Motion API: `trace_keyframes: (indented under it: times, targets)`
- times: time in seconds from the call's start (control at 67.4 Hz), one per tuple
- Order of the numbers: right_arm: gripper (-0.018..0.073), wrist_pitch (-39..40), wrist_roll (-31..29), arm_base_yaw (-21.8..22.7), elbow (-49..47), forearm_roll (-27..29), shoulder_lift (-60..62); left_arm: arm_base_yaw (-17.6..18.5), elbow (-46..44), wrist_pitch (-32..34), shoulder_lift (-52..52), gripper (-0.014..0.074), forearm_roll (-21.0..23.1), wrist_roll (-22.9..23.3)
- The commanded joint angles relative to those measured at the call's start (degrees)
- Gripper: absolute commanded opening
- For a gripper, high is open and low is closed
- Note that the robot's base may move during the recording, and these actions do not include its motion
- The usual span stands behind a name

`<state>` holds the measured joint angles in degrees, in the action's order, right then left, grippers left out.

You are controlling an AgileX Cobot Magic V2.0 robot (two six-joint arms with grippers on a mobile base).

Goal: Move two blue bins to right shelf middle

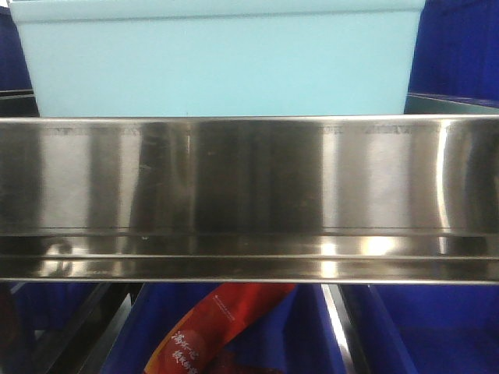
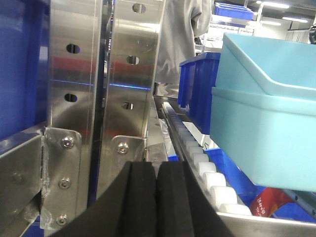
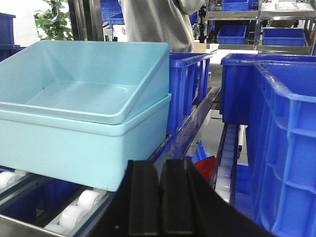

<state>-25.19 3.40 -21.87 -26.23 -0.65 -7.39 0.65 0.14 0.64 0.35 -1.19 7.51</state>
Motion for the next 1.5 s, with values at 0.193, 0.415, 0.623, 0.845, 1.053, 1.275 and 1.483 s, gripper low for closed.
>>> trace_keyframes:
  times: [0.193,0.415,0.623,0.845,1.053,1.275,1.483]
  targets:
    - [-0.0162,1.3,-0.1,0.2,0.1,-0.5,0.2,-0.2,-0.1,1.4,-0.3,-0.0111,0.4,0.0]
    - [-0.0162,1.3,-0.1,0.2,0.1,-0.5,0.2,-0.2,-0.1,1.4,-0.3,-0.0111,0.4,0.0]
    - [-0.0162,1.3,-0.1,0.2,0.2,-0.5,0.2,-0.2,-0.1,1.4,-0.3,-0.0111,0.4,0.0]
    - [-0.0162,7.3,-10.2,10.2,6.1,8.4,1.2,-0.2,-0.1,1.4,-0.3,-0.0111,0.4,0.0]
    - [-0.0162,11.5,-11.7,21.7,14.9,12.1,5.7,-0.2,-0.1,1.4,-0.3,-0.0111,0.4,0.0]
    - [-0.0162,16.3,-11.7,25.6,23.0,11.4,7.4,-0.2,-0.1,1.4,-0.3,-0.0111,0.4,0.0]
    - [-0.0162,22.6,-11.7,25.6,26.2,10.0,7.4,-0.2,-0.1,1.4,-0.3,-0.0111,0.4,0.0]
